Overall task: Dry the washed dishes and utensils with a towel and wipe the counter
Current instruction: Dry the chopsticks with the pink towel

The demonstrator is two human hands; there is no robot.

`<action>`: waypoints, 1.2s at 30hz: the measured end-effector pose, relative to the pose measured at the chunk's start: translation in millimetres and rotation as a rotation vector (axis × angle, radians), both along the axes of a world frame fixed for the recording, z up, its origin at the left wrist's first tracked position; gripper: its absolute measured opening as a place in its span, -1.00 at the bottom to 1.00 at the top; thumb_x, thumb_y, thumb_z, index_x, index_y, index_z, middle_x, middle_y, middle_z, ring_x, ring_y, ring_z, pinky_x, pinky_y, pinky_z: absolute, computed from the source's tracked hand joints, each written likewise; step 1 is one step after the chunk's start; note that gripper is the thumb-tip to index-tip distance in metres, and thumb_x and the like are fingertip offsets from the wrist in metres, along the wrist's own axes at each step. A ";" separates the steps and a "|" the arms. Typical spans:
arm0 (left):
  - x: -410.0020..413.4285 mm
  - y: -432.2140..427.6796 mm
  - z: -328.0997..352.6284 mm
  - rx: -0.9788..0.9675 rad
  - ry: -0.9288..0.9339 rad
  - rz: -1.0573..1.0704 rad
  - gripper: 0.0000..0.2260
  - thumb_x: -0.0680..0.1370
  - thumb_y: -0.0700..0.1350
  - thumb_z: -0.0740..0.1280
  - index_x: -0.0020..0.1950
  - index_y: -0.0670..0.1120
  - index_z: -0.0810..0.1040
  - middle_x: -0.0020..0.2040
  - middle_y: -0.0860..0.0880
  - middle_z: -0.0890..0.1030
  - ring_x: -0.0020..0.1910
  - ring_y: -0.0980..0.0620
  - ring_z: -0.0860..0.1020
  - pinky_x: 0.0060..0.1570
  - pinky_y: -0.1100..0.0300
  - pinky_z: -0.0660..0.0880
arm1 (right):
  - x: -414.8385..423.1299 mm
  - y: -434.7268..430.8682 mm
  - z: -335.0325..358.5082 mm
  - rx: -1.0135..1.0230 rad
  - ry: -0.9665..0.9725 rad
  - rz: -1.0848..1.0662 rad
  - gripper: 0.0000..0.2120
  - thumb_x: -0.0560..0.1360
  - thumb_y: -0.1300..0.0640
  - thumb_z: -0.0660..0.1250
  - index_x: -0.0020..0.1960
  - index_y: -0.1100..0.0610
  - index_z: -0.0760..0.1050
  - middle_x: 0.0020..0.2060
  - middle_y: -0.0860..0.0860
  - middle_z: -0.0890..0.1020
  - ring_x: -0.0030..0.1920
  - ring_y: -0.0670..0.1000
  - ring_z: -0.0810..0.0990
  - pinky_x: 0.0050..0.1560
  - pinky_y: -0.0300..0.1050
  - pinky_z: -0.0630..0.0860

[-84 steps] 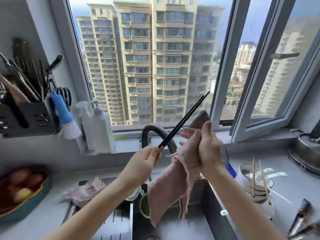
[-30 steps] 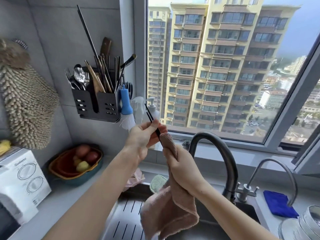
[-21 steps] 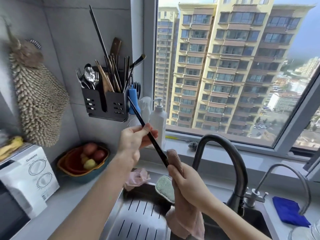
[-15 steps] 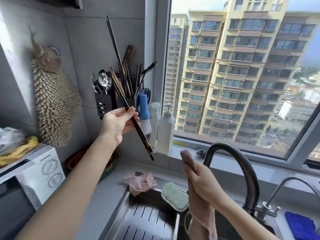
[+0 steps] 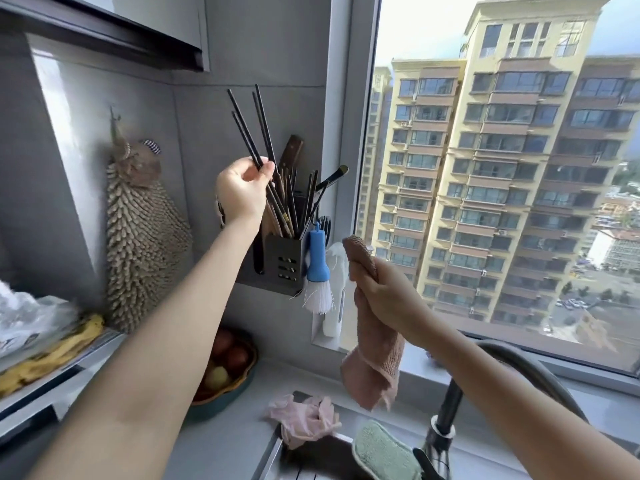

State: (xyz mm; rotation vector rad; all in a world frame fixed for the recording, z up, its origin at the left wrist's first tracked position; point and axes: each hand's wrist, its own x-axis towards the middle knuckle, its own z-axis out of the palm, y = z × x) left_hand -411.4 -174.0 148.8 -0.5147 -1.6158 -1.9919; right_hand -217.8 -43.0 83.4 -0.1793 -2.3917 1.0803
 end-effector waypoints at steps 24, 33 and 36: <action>13.2 15.0 -48.8 -0.531 -0.169 0.137 -0.87 0.46 -0.09 0.40 -0.04 -0.11 0.62 -0.12 -0.04 0.65 -0.05 -0.07 0.61 -0.01 0.17 0.52 | 14.2 15.8 -36.1 -0.126 -0.088 0.000 -0.74 0.62 0.09 0.16 -0.03 0.28 0.48 -0.26 0.11 0.64 -0.28 0.00 0.60 -0.05 0.07 0.53; 149.7 3.0 -101.9 -0.973 -0.214 -0.852 -0.68 0.46 0.16 0.32 0.17 0.09 0.55 0.08 0.09 0.63 0.02 0.24 0.58 0.09 0.34 0.49 | 94.4 7.0 -17.9 0.287 -0.067 -0.197 -0.75 0.60 -0.09 0.11 0.12 -0.04 0.50 -0.14 -0.06 0.54 -0.16 -0.10 0.54 -0.20 -0.18 0.40; 192.6 11.5 -110.2 -0.910 -0.237 -1.131 -0.65 0.47 0.02 0.41 0.24 0.18 0.49 0.15 -0.05 0.63 0.12 0.04 0.61 0.15 0.16 0.53 | 118.6 12.1 -16.6 -0.048 0.106 -0.191 -0.82 0.59 0.10 0.23 -0.17 -0.01 0.48 -0.39 -0.17 0.57 -0.38 -0.27 0.51 -0.37 -0.41 0.38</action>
